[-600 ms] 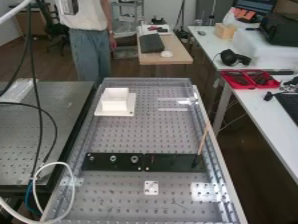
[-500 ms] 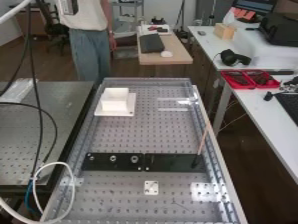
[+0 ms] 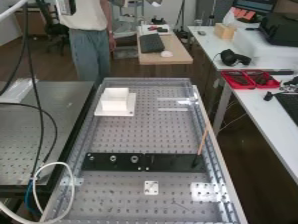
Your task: Grab the larger nut and place it in the white container
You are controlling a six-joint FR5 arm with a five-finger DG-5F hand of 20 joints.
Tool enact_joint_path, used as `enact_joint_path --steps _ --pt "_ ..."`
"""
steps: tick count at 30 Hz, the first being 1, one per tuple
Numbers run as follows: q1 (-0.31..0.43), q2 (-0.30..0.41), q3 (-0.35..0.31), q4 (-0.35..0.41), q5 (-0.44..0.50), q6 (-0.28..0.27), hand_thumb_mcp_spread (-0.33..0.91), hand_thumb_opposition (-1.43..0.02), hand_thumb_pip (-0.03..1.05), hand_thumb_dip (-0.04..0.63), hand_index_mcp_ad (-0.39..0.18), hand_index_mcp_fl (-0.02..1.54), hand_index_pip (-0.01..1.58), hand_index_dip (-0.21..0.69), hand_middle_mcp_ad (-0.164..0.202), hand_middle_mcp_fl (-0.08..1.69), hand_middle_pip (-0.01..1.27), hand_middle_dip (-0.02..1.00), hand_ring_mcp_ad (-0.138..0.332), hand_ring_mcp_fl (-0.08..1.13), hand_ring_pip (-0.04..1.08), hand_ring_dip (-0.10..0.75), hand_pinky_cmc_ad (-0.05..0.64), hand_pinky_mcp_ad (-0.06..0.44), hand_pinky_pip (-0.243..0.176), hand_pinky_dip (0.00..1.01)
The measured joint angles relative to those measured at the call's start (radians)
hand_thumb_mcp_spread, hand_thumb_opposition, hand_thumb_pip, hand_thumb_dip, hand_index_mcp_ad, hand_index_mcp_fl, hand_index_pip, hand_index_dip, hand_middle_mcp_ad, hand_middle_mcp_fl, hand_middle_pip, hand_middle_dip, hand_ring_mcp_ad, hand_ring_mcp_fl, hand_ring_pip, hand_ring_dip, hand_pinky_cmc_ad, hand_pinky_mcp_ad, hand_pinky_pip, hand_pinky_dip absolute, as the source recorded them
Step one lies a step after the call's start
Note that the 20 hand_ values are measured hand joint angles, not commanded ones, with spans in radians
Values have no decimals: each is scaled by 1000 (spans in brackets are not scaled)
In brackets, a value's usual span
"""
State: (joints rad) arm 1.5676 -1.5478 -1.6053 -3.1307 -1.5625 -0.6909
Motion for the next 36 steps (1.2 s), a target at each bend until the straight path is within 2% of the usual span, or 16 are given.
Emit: enact_joint_path --steps 3,7,9,22,31,33,36 --pt "0 2 -3 1 2 2 237 -757 564 140 -21 54 117 -10 58 134 126 223 140 0 94 143 304 300 -58 614" --pt "0 6 -11 4 6 4 227 -787 607 140 -17 68 113 -10 75 131 120 227 152 0 94 147 333 321 -58 651" --pt "1 9 -18 7 12 7 208 -808 620 140 -17 70 122 -10 84 134 126 237 169 0 87 150 335 330 -73 646" --pt "17 36 -86 35 74 17 178 -836 628 140 -19 73 126 -10 86 134 126 237 166 16 101 157 349 344 -75 660" --pt "40 73 -221 118 206 43 178 -848 639 141 -14 73 127 -17 101 159 126 239 182 16 105 162 361 344 -73 670" --pt "50 83 -262 143 256 54 176 -848 641 159 -17 75 124 -28 101 157 126 239 185 16 105 162 361 347 -89 667" --pt "67 98 -319 177 330 64 180 -848 646 159 -17 72 122 -30 101 157 124 239 185 16 105 162 361 344 -91 667"
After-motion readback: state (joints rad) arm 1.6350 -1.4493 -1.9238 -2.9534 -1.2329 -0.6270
